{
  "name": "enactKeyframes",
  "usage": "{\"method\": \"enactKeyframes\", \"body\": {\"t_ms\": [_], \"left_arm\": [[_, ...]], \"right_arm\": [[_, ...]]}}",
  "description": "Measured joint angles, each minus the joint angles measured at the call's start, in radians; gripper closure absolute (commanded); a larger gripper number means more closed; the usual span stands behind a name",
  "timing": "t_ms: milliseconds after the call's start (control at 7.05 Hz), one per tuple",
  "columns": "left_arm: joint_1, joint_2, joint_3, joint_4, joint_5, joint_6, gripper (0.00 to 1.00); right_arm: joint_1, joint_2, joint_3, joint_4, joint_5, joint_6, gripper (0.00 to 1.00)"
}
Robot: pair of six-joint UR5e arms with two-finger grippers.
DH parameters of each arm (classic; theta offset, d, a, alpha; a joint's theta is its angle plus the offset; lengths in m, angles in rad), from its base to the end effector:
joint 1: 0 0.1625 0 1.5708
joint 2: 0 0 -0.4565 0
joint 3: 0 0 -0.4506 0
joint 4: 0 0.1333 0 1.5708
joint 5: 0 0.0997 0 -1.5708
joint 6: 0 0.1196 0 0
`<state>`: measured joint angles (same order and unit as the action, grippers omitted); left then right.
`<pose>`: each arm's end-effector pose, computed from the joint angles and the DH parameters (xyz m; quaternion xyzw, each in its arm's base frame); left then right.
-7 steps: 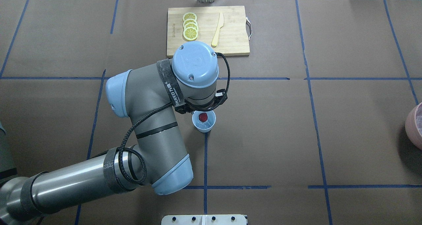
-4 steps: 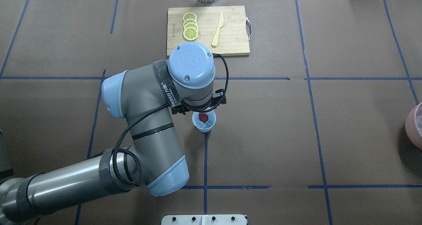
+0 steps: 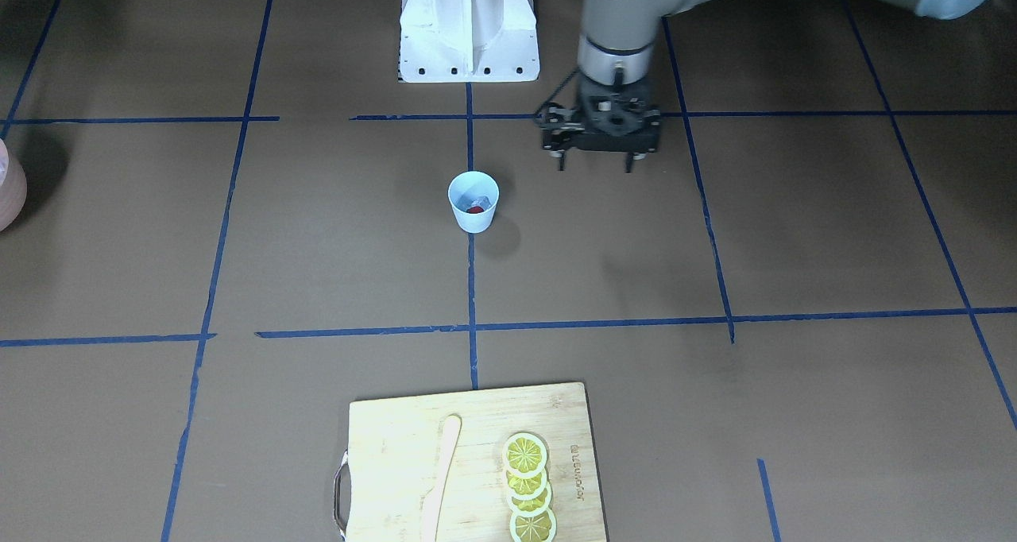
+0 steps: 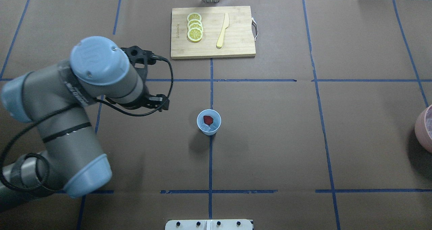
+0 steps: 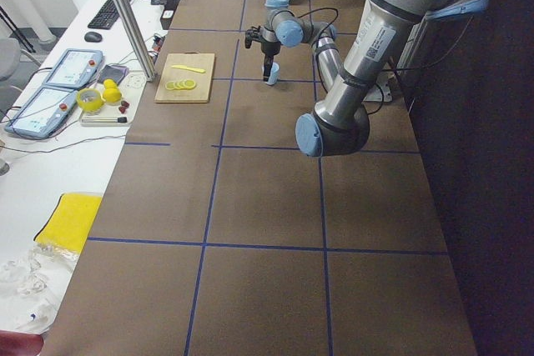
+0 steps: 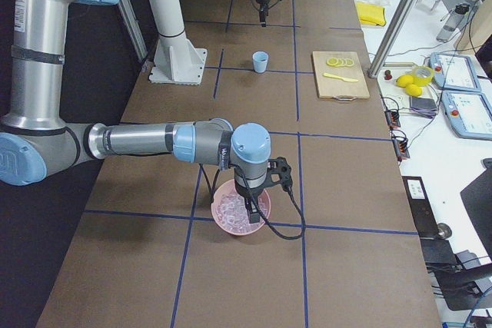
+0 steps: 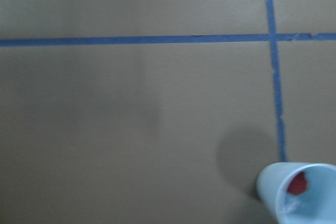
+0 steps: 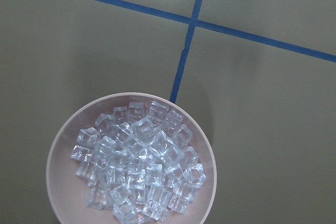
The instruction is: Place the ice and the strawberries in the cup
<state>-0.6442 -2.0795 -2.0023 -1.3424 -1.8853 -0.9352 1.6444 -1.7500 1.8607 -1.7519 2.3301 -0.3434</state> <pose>0.4521 -0.4600 0.2182 0.0877 0.3637 0.0506 0.9260 0.0846 -0.4548 0.6555 0.0447 -0.3691 -0.1119 0.9215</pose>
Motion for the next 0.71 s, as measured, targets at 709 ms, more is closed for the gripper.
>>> {"method": "enactKeyframes", "body": {"t_ms": [709], "left_arm": [[-0.511, 0.344, -0.012, -0.007, -0.331, 0.751, 0.0]], "right_arm": [[0.0, -0.002, -0.008, 0.0, 0.0, 0.002, 0.01]]}}
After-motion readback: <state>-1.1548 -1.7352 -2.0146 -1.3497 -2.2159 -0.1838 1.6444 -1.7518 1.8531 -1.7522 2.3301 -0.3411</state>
